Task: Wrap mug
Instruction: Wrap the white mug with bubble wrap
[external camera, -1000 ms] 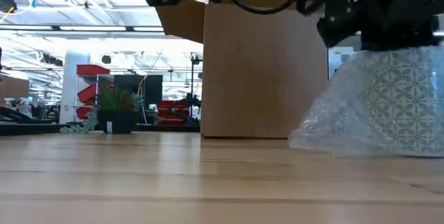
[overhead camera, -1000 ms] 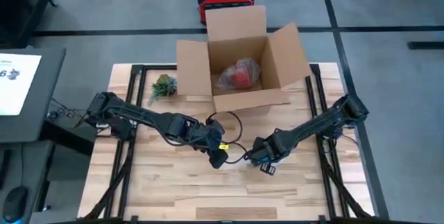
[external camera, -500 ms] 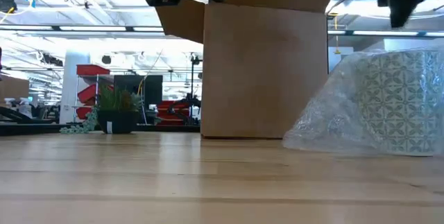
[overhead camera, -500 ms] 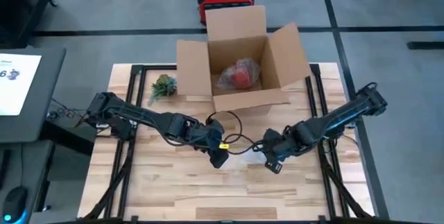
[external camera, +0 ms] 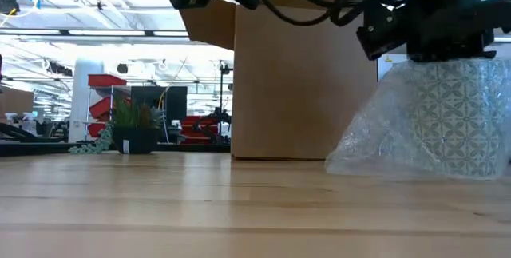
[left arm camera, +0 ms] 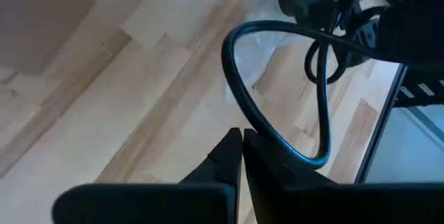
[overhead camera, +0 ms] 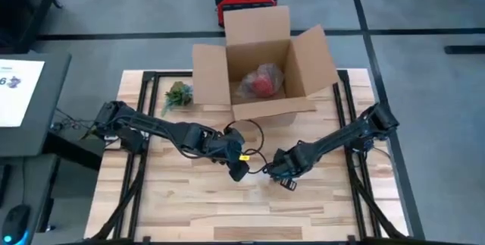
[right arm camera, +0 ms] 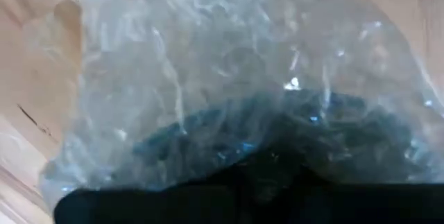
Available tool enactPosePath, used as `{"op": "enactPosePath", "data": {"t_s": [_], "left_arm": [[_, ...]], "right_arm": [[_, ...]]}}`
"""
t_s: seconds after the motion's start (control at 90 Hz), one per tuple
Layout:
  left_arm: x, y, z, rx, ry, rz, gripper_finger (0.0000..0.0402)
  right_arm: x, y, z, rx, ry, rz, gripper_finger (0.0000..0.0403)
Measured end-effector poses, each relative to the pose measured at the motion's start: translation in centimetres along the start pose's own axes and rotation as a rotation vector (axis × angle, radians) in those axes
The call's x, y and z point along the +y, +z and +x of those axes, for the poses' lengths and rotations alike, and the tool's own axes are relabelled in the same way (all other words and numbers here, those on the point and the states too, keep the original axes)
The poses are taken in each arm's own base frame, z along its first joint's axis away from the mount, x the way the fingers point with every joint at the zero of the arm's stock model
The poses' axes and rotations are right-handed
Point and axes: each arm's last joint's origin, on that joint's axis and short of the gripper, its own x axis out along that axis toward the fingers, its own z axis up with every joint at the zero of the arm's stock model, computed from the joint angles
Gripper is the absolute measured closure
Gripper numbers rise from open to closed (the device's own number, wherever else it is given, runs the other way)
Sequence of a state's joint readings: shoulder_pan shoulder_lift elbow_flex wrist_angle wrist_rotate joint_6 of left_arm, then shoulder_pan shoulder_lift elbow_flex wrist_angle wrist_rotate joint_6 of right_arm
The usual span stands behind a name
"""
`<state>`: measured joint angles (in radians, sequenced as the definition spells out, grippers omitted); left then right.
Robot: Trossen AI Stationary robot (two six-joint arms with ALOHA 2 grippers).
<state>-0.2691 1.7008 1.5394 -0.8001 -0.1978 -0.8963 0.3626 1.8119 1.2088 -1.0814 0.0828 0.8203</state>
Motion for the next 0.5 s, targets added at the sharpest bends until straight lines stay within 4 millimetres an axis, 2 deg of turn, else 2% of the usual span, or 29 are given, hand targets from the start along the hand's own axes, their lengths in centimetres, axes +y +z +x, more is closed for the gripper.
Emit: {"op": "enactPosePath", "data": {"t_s": [0.1, 0.244, 0.444, 0.5], "left_arm": [[0.0, 0.0, 0.0, -0.002, -0.001, -0.003, 0.0402], [-0.1, 0.1, 0.0, -0.007, -0.007, -0.005, 0.0402], [-0.1, 0.1, 0.0, -0.007, -0.007, -0.001, 0.0402], [-0.1, 0.1, 0.0, -0.007, -0.007, 0.000, 0.0402]], "right_arm": [[-0.5, -0.2, -2.3, -0.046, 0.018, -0.004, 0.0403], [-2.2, -1.2, -6.8, -0.167, 0.131, 0.046, 0.0403], [-4.7, -3.0, -10.7, -0.270, 0.258, 0.103, 0.0399], [-4.9, -3.5, -11.4, -0.303, 0.297, 0.088, 0.0389]]}}
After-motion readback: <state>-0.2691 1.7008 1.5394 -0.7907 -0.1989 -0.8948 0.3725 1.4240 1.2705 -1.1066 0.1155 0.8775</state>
